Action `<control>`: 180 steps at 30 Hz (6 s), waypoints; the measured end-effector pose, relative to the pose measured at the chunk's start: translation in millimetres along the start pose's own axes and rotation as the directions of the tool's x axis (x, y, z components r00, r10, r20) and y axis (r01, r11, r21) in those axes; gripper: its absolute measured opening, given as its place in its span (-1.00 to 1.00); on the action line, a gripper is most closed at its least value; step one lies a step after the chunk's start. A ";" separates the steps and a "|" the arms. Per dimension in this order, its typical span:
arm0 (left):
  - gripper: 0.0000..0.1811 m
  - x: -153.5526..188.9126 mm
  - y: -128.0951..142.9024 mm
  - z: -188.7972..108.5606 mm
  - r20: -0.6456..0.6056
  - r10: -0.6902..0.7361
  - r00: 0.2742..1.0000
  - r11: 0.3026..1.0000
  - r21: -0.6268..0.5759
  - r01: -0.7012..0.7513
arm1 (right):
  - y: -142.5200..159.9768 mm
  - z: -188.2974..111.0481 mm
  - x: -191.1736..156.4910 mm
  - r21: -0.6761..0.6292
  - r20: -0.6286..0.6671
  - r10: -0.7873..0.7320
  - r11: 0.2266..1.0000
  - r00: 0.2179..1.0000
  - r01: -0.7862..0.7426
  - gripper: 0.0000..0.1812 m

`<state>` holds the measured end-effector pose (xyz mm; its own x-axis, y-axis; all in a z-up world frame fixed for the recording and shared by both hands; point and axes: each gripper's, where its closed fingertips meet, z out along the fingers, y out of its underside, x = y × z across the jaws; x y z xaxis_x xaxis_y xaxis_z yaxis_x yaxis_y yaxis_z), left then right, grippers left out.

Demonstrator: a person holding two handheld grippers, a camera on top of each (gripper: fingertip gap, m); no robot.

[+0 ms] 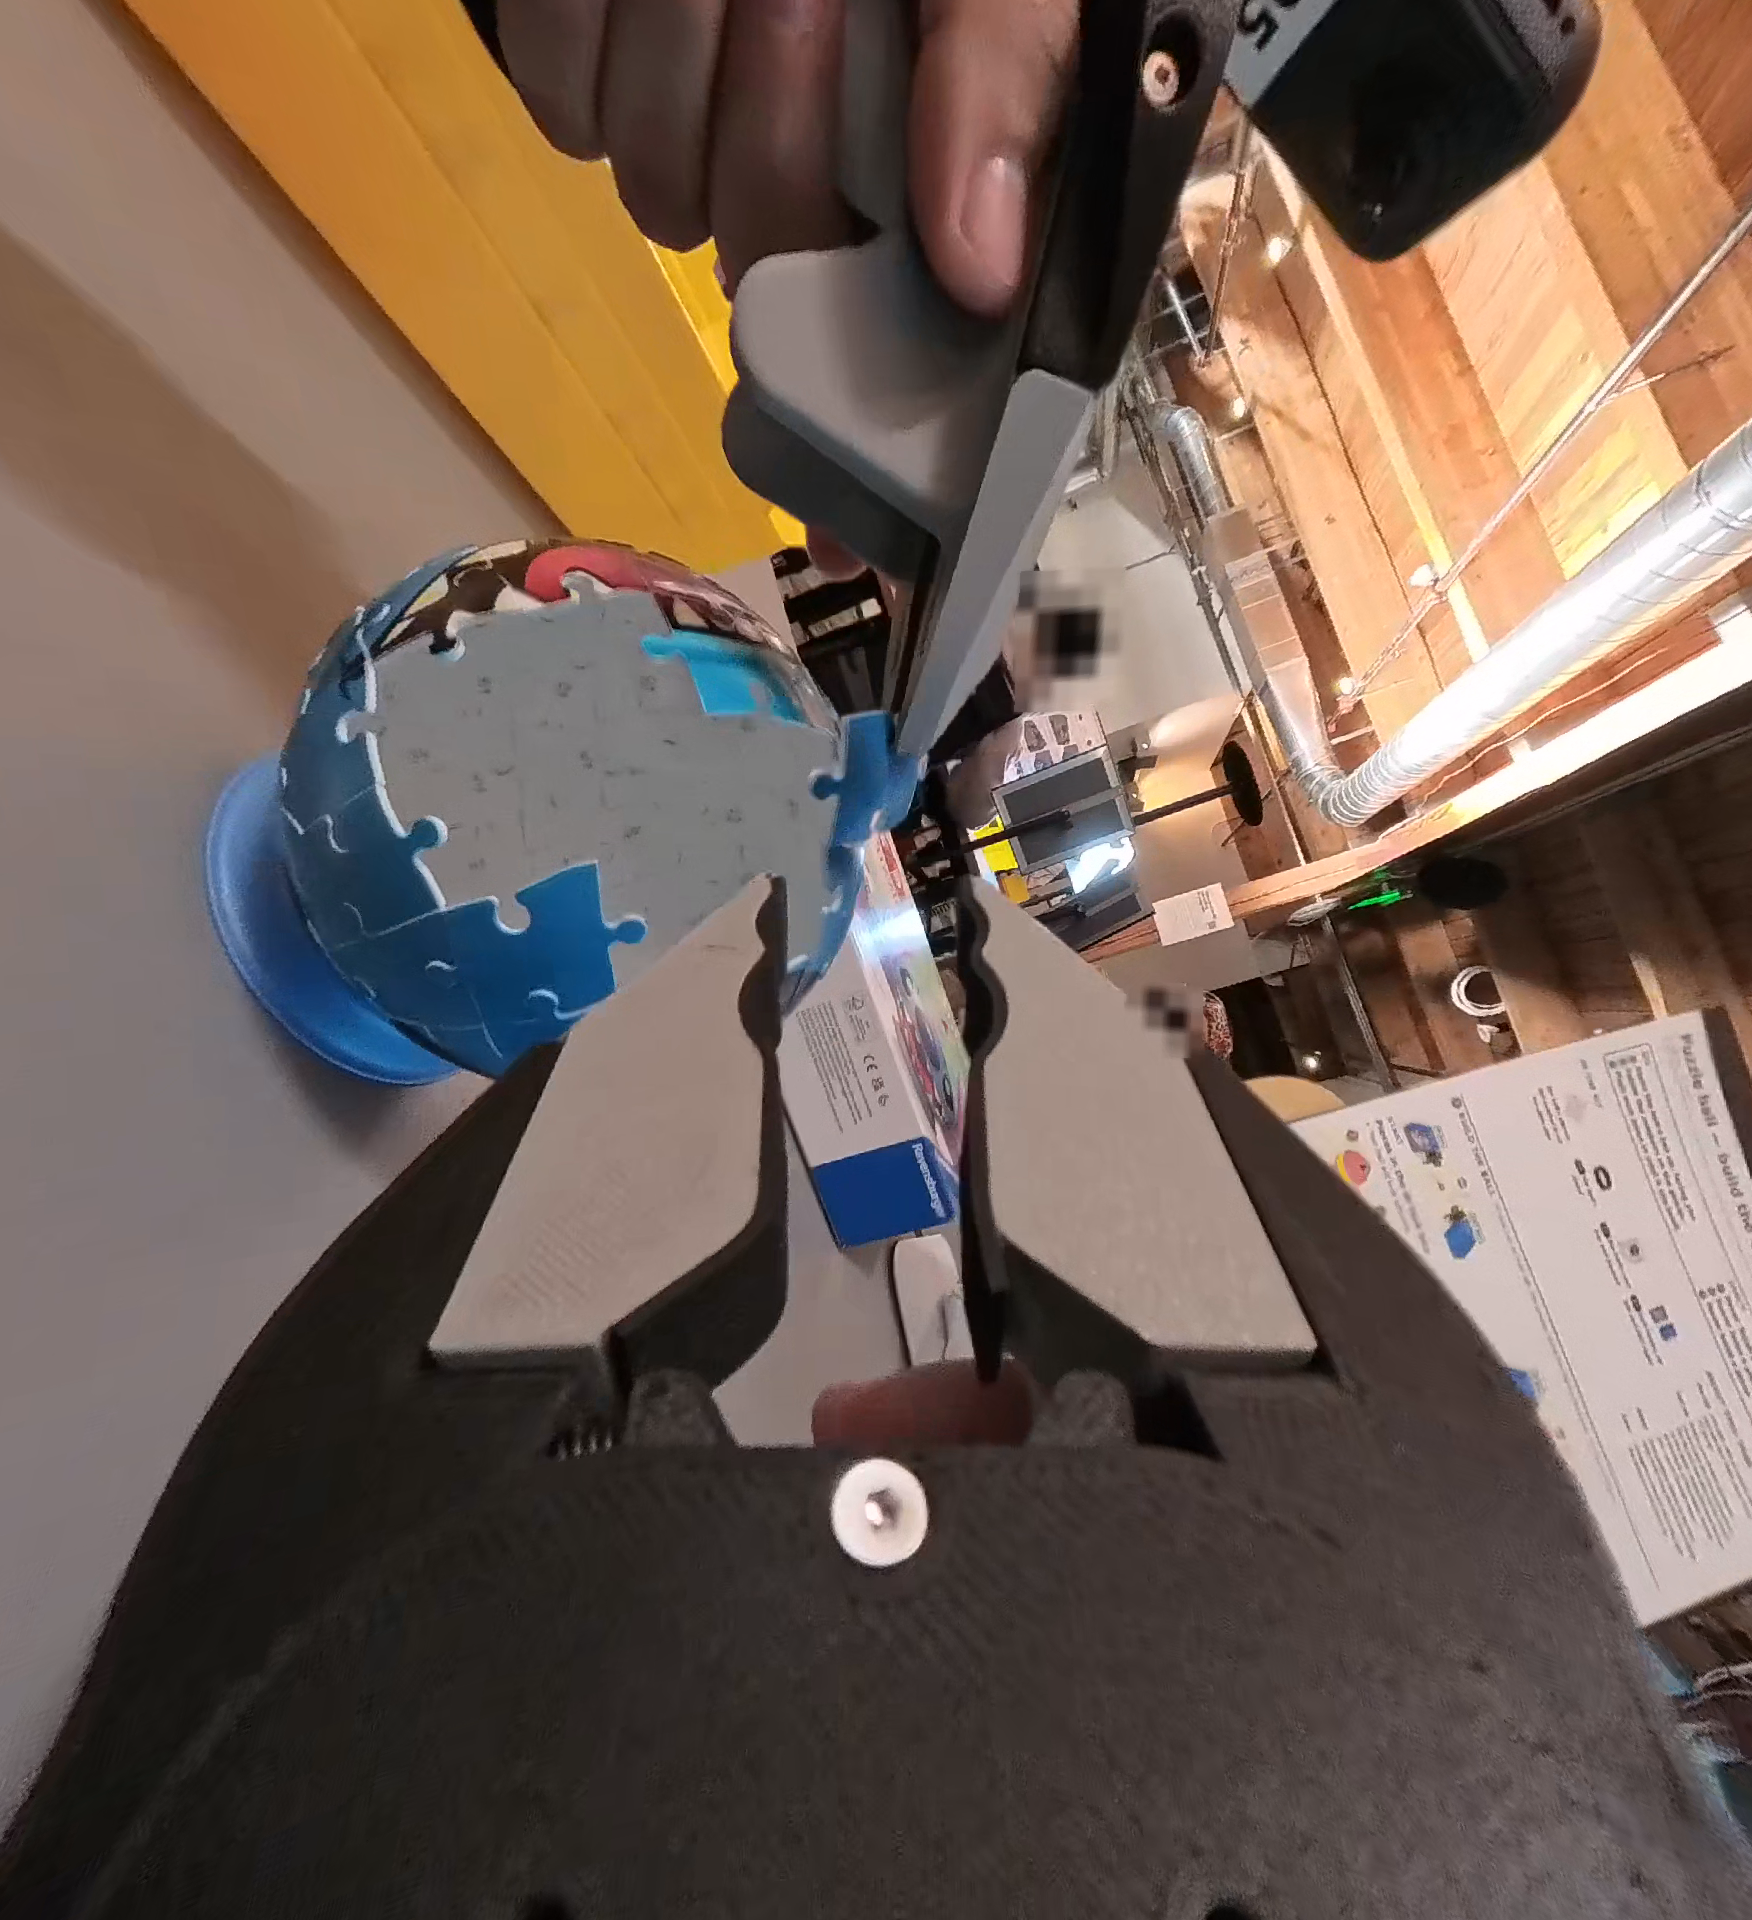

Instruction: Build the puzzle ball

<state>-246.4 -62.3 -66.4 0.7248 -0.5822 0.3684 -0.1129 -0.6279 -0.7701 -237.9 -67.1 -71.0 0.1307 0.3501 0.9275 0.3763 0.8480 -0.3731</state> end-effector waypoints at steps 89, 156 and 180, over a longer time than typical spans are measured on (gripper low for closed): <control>-0.55 -6.4 22.6 -2.7 -0.166 0.760 0.628 0.596 -0.205 -0.776 | 8.6 42.2 -14.7 -0.141 0.070 -0.344 0.926 0.936 0.350 -0.83; -0.48 -13.2 23.8 -6.2 -0.203 0.730 0.652 0.617 -0.213 -0.758 | 3.6 50.9 -11.3 0.014 -0.010 -0.508 0.861 0.862 0.508 -0.90; -0.46 -14.6 24.8 -8.1 -0.209 0.729 0.652 0.617 -0.213 -0.758 | -8.2 48.4 -11.8 0.030 -0.019 -0.506 0.862 0.862 0.507 -0.98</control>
<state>-265.3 -73.6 -86.7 0.2484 -0.9451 -0.2125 -0.7634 -0.0559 -0.6435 -286.9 -59.0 -79.9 -0.0600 -0.1351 0.9890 0.3631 0.9200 0.1476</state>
